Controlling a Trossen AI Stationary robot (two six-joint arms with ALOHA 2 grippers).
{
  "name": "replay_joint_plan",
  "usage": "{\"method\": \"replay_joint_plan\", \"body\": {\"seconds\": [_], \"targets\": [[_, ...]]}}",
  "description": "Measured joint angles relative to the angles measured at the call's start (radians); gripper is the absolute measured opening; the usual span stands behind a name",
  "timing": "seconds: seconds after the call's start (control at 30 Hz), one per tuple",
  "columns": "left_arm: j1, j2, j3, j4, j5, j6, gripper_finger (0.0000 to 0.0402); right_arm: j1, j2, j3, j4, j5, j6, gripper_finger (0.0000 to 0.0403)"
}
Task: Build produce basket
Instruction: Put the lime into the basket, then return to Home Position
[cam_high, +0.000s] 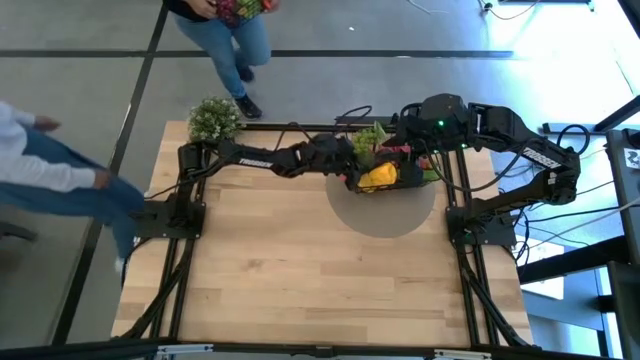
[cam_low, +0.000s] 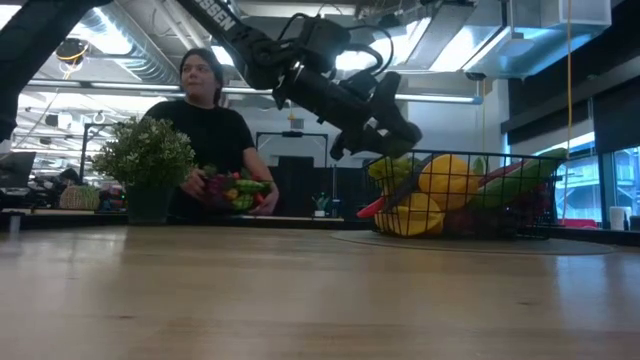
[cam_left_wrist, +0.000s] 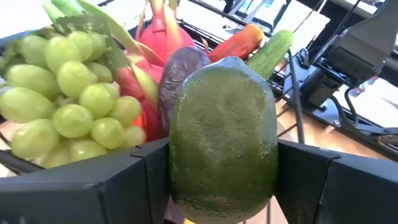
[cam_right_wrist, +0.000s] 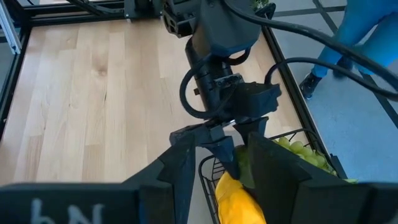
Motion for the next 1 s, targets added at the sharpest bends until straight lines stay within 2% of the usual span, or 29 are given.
{"method": "replay_joint_plan", "body": {"seconds": [0.33,0.5,0.63,0.77,1.0], "targets": [[0.001,0.000,0.000,0.017,0.059,-0.054,0.0210,0.000,0.000,0.000,0.001,0.000,0.000,0.0138],[0.006,0.000,0.000,0.018,0.104,-0.049,0.0252,0.000,0.000,0.000,0.001,0.000,0.000,0.0138],[0.015,0.000,0.000,0.019,0.098,-0.049,0.0293,0.000,0.000,0.000,0.001,0.000,0.000,0.0138],[0.024,-0.005,0.000,0.018,0.111,0.030,0.0309,0.000,0.000,0.000,0.001,0.000,0.000,0.0138],[0.029,-0.109,0.001,-0.019,0.197,0.124,0.0311,0.000,0.000,0.000,0.001,0.000,0.000,0.0138]]}}
